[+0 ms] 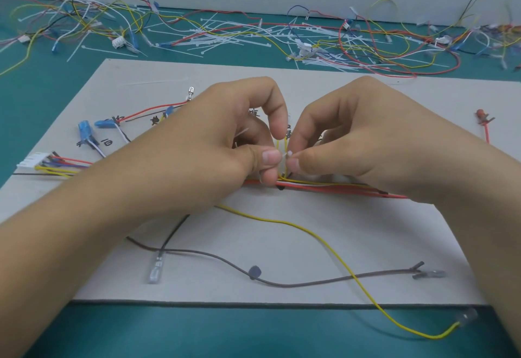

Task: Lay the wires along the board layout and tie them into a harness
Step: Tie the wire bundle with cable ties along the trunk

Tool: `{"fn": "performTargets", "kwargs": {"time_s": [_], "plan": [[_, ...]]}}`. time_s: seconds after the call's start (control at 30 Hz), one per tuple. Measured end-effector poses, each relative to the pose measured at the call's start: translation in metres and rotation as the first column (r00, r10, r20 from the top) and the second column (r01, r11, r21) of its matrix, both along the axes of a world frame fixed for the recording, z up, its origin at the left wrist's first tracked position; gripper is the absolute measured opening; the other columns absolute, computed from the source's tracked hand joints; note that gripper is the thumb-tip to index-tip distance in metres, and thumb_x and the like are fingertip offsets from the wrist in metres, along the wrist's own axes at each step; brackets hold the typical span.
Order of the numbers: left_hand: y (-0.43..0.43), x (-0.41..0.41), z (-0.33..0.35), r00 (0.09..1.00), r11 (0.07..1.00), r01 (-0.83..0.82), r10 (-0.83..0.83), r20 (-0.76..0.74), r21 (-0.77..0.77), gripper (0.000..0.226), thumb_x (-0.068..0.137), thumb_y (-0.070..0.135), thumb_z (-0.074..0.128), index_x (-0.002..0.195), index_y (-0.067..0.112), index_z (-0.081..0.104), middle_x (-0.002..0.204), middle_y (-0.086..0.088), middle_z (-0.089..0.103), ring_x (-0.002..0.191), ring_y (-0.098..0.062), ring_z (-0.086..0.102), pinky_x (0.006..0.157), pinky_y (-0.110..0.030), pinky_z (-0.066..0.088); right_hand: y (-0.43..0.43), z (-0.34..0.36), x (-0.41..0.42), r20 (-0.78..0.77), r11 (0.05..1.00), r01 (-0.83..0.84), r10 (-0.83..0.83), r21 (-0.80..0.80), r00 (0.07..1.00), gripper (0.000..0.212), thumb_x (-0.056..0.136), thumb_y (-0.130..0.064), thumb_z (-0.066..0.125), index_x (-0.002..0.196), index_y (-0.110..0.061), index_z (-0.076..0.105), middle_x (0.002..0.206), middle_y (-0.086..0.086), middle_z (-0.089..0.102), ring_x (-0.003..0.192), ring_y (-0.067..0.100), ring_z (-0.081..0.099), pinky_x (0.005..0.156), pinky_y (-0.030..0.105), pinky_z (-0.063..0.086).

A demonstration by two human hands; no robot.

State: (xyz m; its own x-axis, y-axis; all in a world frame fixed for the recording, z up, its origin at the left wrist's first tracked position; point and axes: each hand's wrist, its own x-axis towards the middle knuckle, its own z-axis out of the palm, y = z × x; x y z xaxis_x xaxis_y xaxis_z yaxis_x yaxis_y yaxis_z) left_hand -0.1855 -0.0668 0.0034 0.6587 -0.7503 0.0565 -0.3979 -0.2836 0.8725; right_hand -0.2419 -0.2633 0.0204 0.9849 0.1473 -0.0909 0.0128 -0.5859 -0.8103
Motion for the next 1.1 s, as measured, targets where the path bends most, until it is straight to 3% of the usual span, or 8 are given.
{"fn": "performTargets", "kwargs": {"time_s": [0.07, 0.17, 0.27, 0.63, 0.9, 1.1], "plan": [[0.0002, 0.0002, -0.0004, 1.0, 1.0, 0.0, 0.0, -0.003, -0.002, 0.016, 0.086, 0.021, 0.061, 0.091, 0.033, 0.053, 0.073, -0.002, 0.076, 0.066, -0.039, 0.061, 0.061, -0.053, 0.054, -0.0001, -0.0004, 0.0003, 0.007, 1.0, -0.003, 0.003, 0.0, 1.0, 0.008, 0.074, -0.025, 0.085, 0.073, -0.021, 0.077, 0.051, -0.005, 0.061, 0.043, 0.006, 0.045, 0.043, 0.013, 0.034], [0.0006, -0.0006, -0.0005, 1.0, 1.0, 0.0, 0.0, 0.009, 0.017, 0.016, 0.086, 0.022, 0.061, 0.09, 0.034, 0.051, 0.073, 0.001, 0.077, 0.057, -0.02, 0.057, 0.053, -0.03, 0.045, 0.0, -0.0008, 0.0005, 0.014, 1.0, -0.005, 0.005, -0.003, 1.0, 0.008, 0.074, -0.024, 0.084, 0.074, -0.021, 0.077, 0.051, -0.006, 0.061, 0.044, 0.005, 0.045, 0.044, 0.013, 0.034], [0.0002, -0.0011, -0.0005, 1.0, 0.999, -0.01, 0.009, 0.018, 0.034, 0.016, 0.086, 0.021, 0.061, 0.09, 0.033, 0.051, 0.072, 0.002, 0.076, 0.055, -0.008, 0.055, 0.052, -0.021, 0.042, 0.0003, -0.0013, 0.0008, 0.025, 1.0, -0.005, 0.006, -0.017, 1.0, 0.007, 0.075, -0.024, 0.083, 0.074, -0.021, 0.077, 0.051, -0.007, 0.061, 0.044, 0.004, 0.045, 0.044, 0.013, 0.034], [0.0009, -0.0015, 0.0007, 0.999, 0.999, -0.001, -0.001, 0.042, 0.042, 0.029, 0.097, 0.0, 0.065, 0.09, 0.025, 0.052, 0.068, -0.002, 0.075, 0.053, -0.004, 0.06, 0.051, -0.012, 0.042, 0.0007, -0.0014, 0.0006, 0.048, 0.998, -0.025, 0.027, -0.058, 0.998, 0.008, 0.076, -0.024, 0.083, 0.075, -0.021, 0.076, 0.048, -0.009, 0.057, 0.043, 0.003, 0.044, 0.043, 0.011, 0.031], [0.0, -0.0028, 0.0009, 1.0, 1.0, 0.008, -0.008, 0.014, 0.012, 0.015, 0.089, 0.015, 0.062, 0.091, 0.026, 0.052, 0.069, -0.001, 0.075, 0.055, -0.005, 0.062, 0.052, -0.013, 0.042, 0.0051, 0.0007, -0.0023, 0.085, 0.993, -0.022, 0.032, -0.118, 0.996, 0.009, 0.078, -0.02, 0.081, 0.071, -0.02, 0.075, 0.047, -0.013, 0.057, 0.044, 0.002, 0.049, 0.043, 0.008, 0.032], [0.0001, -0.0027, 0.0007, 1.0, 1.0, 0.021, -0.021, -0.01, -0.017, 0.014, 0.089, 0.013, 0.061, 0.091, 0.024, 0.052, 0.069, -0.003, 0.075, 0.06, -0.009, 0.068, 0.055, -0.011, 0.045, 0.0073, 0.0019, -0.0033, 0.1, 0.991, -0.027, 0.04, -0.13, 0.994, 0.011, 0.078, -0.02, 0.081, 0.07, -0.021, 0.074, 0.045, -0.016, 0.056, 0.042, 0.003, 0.049, 0.041, 0.007, 0.031]]}}
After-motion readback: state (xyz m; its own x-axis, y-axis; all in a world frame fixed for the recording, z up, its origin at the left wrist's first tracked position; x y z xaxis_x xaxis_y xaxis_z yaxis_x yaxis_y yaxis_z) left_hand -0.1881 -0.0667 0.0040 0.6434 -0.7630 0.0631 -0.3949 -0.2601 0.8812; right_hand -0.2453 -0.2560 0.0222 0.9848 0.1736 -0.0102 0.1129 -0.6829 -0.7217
